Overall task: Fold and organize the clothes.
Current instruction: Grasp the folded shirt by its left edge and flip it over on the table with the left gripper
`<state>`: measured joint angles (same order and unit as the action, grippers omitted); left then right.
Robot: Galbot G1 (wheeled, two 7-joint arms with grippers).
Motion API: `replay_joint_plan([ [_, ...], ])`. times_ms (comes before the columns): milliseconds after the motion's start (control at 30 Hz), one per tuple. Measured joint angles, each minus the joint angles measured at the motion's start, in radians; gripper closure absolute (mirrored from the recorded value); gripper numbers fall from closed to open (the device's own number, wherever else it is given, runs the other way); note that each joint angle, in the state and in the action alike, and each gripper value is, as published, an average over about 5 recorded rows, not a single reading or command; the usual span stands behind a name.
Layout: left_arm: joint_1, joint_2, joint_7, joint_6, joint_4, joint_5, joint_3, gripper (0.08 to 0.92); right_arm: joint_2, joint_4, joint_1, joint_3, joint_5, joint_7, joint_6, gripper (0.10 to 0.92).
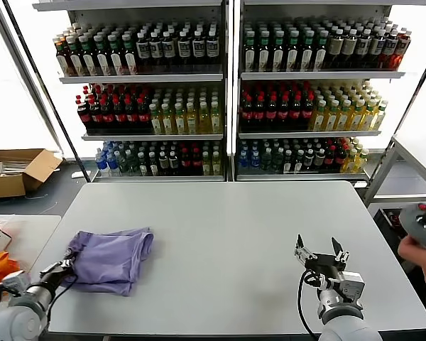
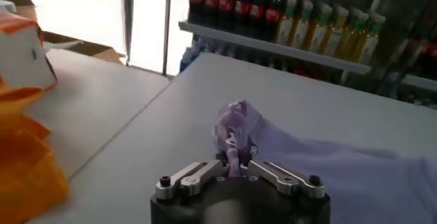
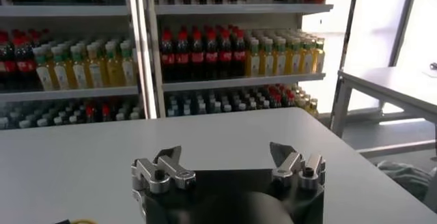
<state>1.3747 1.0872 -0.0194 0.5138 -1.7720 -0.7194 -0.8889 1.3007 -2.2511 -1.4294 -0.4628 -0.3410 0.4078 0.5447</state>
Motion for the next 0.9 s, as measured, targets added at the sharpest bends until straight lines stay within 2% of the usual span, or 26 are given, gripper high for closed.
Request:
replay_joint_plan([
  [300,-0.002,-0.129,-0.004,-0.006,-0.004,0.010,-0.154,0.881,0.005,0.008,0.004,0.013,0.001,0.004,0.000,0.203],
  [467,0.024,-0.157,0.006,-0.017,-0.060,0.041,-0.176,0.881,0.009,0.005,-0.005,0.010,0.004,0.006,-0.001,0.203],
  [633,0.055,-0.128,0.005,-0.023,-0.151,0.090,-0.112,0.881,0.011,-0.001,-0.021,-0.004,0.006,0.006,-0.005,0.203],
  [900,0.052,-0.026,-0.031,-0.002,-0.332,0.134,0.108,0.881,0.021,-0.006,-0.065,-0.032,0.018,0.000,-0.016,0.203],
])
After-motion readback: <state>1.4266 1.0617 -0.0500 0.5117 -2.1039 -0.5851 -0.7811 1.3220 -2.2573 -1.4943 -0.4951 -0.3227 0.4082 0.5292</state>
